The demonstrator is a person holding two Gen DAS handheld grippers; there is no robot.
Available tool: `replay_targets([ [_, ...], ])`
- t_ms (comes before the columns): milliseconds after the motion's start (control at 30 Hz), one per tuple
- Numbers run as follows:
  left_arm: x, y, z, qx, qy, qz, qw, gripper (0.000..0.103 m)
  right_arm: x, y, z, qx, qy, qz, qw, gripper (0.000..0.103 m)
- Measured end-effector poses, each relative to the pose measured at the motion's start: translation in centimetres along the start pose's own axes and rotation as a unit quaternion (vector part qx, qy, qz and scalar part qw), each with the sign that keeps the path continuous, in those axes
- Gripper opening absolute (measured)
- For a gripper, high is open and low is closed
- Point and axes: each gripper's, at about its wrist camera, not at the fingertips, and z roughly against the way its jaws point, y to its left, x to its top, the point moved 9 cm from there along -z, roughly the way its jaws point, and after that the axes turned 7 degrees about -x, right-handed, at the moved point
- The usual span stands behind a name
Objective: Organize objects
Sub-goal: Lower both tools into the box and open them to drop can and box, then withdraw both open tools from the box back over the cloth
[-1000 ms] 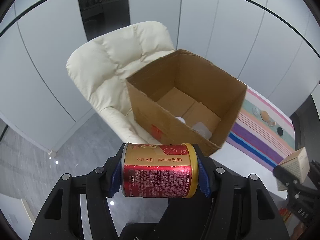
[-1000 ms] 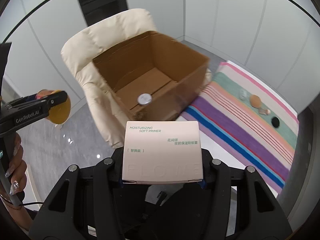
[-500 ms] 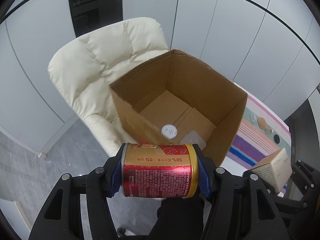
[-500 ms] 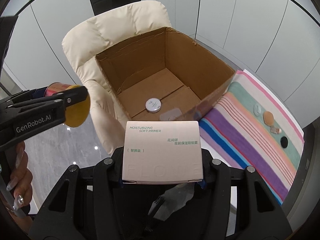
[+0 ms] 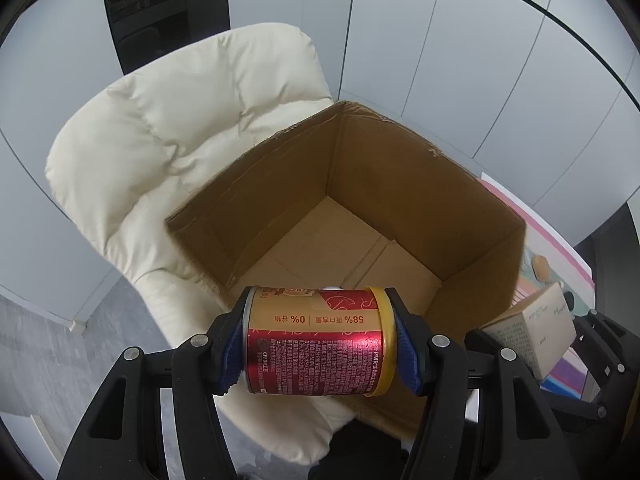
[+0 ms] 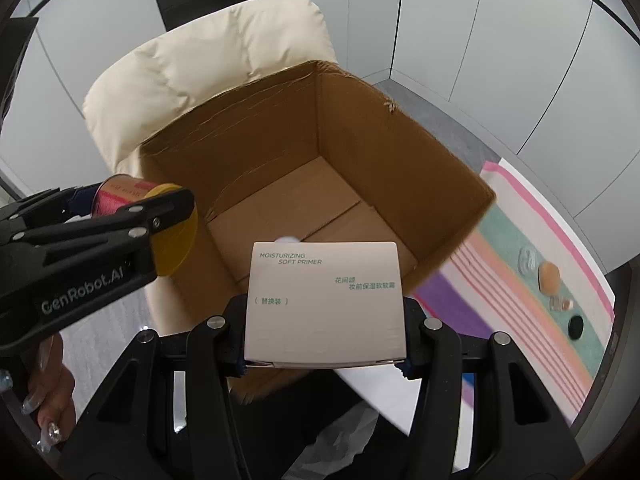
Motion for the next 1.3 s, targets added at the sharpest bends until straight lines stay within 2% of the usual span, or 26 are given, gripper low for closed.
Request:
replay_targets([
  [233, 2.1, 1.5, -3.5, 0.011, 0.011, 0.016, 0.9998, 0.063, 3.2, -0.6, -3.5, -0.016, -0.004, 0.001, 1.000, 0.054],
  [500, 3.4, 1.1, -4.8, 0.002, 0.001, 0.018, 0.9998, 0.064, 5.1, -1.0, -5.0, -0.016, -0.010, -0.002, 1.000, 0.055],
  [533, 3.5, 1.2, -4.9, -0.002, -0.003, 0.022, 0.9997, 0.068, 5.3, -1.1, -5.1, -0.018, -0.012, -0.002, 1.000, 0.072],
  [567, 3.5, 1.2, -4.9, -0.005, -0.001, 0.026, 0.9996, 0.081, 5.2, -1.3, -5.2, -0.029, -0.012, -0.002, 1.000, 0.084],
  [600, 3.5, 1.1, -5.0, -0.006, 0.007, 0.027, 0.9996, 0.096, 5.3, -1.4, -5.2, -0.043, -0.017, 0.002, 0.999, 0.101],
  [633, 3.5, 1.1, -5.1, -0.003, 0.012, 0.026, 0.9996, 0.099, 5.5, -1.7, -4.8, -0.063, -0.032, 0.009, 0.997, 0.103],
  [733, 3.6, 1.1, -4.9, 0.013, 0.003, 0.018, 0.9997, 0.099, 5.6, -1.9, -4.4, -0.084, -0.045, 0.023, 0.995, 0.103],
  [867, 3.8, 0.9, -4.6, 0.003, 0.000, 0.022, 0.9998, 0.099, 5.3, -2.3, -4.3, -0.065, -0.036, 0.009, 0.997, 0.103],
  [1300, 4.0, 0.7, -3.8, 0.010, -0.004, 0.020, 0.9997, 0.099, 5.1, -3.2, -4.3, -0.032, -0.029, -0.028, 0.999, 0.103],
])
